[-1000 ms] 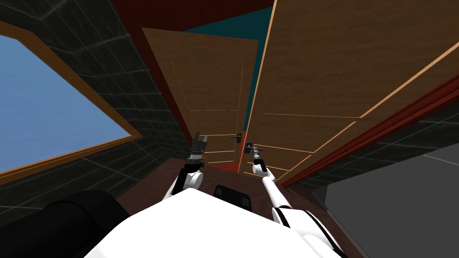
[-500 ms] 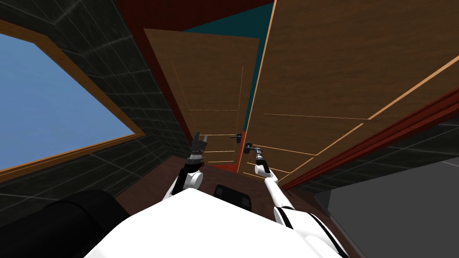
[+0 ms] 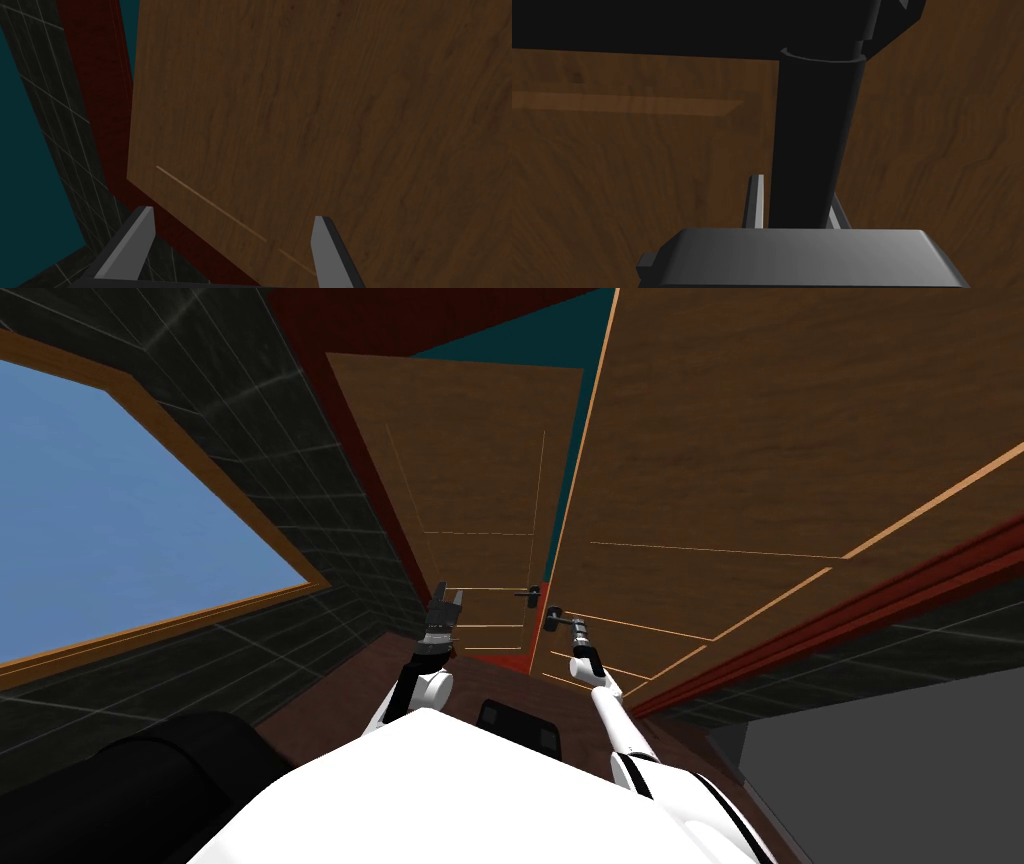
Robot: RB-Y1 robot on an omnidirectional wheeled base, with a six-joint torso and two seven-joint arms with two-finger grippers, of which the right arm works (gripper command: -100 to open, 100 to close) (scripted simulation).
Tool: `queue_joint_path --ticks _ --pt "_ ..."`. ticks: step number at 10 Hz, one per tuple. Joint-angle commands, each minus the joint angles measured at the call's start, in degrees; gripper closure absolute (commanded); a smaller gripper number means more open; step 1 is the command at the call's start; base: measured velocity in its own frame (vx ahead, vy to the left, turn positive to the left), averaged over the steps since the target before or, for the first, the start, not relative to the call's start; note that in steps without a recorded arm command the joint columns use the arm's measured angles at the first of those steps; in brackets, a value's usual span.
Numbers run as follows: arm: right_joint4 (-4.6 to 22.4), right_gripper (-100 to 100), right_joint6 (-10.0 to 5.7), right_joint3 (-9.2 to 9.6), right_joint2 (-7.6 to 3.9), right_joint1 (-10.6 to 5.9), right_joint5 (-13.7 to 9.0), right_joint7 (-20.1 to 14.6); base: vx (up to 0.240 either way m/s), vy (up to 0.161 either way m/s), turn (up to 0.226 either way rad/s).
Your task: Push the door open
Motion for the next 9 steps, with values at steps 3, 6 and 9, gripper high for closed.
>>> queue_joint_path --ticks 3,6,9 --pt "0.0 100 -0.54 -2.37 -1.99 -0.27 -0.6 0.6 0.005 -0.019 0.016" --pt "0.2 100 -0.69 -2.90 -2.11 -0.27 -0.7 0.9 0.016 -0.036 0.012" --pt "0.7 100 -1.33 -5.28 -2.63 -0.27 -1.3 2.3 0.019 -0.045 0.015"
